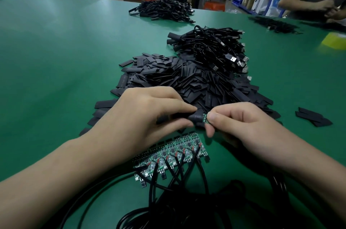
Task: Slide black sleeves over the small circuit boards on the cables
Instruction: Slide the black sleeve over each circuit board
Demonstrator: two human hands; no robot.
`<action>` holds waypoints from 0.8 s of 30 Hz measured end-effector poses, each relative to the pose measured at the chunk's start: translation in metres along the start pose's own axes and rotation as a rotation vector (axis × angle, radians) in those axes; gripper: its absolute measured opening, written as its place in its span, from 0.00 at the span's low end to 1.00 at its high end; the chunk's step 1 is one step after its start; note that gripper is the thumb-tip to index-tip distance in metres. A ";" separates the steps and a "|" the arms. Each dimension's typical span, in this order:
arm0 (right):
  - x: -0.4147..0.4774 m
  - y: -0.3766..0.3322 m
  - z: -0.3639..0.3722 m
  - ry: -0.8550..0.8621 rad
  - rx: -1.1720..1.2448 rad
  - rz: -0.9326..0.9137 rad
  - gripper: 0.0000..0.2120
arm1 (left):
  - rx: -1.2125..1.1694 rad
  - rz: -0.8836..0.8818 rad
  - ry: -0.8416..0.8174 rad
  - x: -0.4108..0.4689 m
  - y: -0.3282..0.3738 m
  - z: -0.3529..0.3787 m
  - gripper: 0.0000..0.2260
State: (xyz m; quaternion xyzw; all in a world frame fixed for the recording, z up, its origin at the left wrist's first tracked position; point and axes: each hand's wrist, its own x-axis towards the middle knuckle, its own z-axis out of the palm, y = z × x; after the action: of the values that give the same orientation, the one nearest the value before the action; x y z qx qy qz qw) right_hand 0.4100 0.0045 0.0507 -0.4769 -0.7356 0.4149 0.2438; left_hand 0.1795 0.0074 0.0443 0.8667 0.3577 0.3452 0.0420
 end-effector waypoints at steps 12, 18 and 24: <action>0.000 0.000 0.003 -0.039 -0.074 -0.066 0.15 | -0.033 0.043 0.004 0.000 -0.001 0.003 0.10; -0.001 0.002 -0.005 0.037 0.095 -0.102 0.05 | -0.109 -0.075 0.084 0.001 0.001 0.003 0.09; -0.005 -0.004 -0.005 0.188 -0.031 -0.261 0.06 | -0.182 -0.134 0.131 -0.001 -0.001 0.003 0.10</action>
State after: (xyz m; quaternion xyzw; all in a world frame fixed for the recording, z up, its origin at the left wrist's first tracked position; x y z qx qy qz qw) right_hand 0.4136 0.0015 0.0575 -0.4180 -0.7715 0.3216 0.3560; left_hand 0.1799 0.0087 0.0416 0.8091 0.3838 0.4284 0.1201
